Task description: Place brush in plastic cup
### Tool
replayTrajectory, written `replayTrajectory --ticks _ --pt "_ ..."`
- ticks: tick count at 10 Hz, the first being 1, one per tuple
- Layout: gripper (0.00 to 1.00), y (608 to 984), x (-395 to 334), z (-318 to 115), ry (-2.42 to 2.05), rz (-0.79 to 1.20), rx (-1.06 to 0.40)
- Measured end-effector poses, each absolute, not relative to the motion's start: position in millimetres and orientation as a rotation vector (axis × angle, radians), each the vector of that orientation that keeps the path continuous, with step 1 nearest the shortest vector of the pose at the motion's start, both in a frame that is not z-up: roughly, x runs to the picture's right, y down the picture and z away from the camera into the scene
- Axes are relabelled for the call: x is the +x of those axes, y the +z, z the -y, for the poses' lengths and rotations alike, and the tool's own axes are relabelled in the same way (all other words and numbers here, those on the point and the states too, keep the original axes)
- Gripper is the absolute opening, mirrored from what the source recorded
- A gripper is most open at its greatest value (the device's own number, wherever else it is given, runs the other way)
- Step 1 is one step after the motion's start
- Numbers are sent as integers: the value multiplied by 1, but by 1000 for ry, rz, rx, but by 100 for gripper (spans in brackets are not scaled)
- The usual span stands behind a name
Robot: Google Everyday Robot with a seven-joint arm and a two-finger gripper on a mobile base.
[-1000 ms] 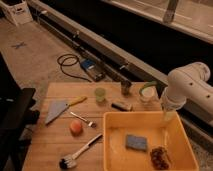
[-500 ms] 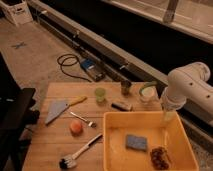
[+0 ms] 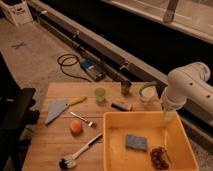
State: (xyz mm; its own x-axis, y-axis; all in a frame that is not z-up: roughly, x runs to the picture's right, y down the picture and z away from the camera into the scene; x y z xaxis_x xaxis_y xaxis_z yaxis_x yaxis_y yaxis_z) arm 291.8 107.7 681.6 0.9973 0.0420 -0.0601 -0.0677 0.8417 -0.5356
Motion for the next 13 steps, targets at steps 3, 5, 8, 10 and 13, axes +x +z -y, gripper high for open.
replayTrajectory --ticks 3,5,8,10,13 --pt "65 681 291 -104 49 -54 -556" --pt "65 675 269 -79 -11 -41 -515" --pt "65 669 202 -58 -135 16 -477" --pt "65 666 153 -55 -227 69 -462" --pt "65 653 80 -66 -387 179 -454"
